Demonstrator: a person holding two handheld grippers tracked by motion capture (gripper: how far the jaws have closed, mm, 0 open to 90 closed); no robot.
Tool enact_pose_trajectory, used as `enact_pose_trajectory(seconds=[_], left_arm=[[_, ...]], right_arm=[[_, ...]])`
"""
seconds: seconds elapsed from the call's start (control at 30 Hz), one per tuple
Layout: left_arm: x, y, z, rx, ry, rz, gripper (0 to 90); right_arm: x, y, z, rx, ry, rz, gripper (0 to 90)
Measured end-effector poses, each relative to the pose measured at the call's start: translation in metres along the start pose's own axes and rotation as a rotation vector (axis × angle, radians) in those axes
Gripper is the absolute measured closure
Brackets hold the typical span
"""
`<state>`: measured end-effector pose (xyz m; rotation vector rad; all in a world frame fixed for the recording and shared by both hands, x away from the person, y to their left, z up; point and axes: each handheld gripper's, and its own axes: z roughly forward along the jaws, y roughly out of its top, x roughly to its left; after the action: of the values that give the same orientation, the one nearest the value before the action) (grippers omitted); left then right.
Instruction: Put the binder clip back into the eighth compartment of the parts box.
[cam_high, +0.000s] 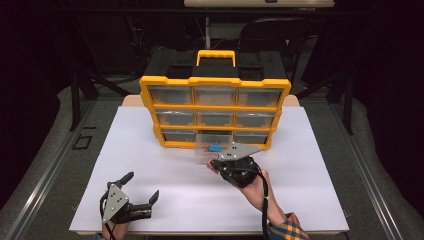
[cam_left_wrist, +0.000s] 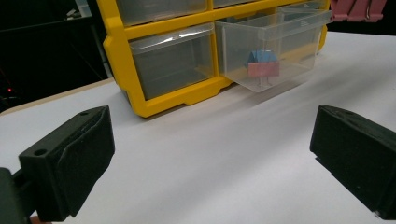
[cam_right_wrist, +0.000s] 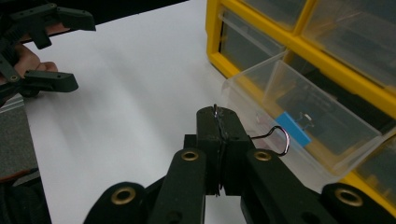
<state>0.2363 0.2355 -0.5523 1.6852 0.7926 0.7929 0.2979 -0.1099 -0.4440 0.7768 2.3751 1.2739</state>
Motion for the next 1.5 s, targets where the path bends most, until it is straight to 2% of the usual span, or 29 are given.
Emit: enact_pose_trajectory(seconds=[0.43,0.83,1.23,1.37,1.5], left_arm=[[0.0,0.0,0.0,-0.002,-0.002,-0.003,0.0],[0.0,0.0,0.0,-0.006,-0.004,-0.001,0.0],[0.0,0.0,0.0,-0.008,-0.004,-0.004,0.0],[0.0,0.0,0.0,-0.008,-0.004,-0.005,0.0],[0.001,0.0,0.0,-0.01,-0.004,-0.008,0.0]], right_arm=[[-0.013,0.032,-0.014,-0.054,-0.061,-0.025,88.9],[-0.037,0.049,-0.008,-0.064,-0.131,-0.006,88.9],[-0.053,0.047,0.019,0.004,-0.175,0.018,88.4],[-0.057,0.044,0.03,0.039,-0.187,0.011,87.9],[-0.06,0.041,0.031,0.036,-0.172,0.031,64.0]])
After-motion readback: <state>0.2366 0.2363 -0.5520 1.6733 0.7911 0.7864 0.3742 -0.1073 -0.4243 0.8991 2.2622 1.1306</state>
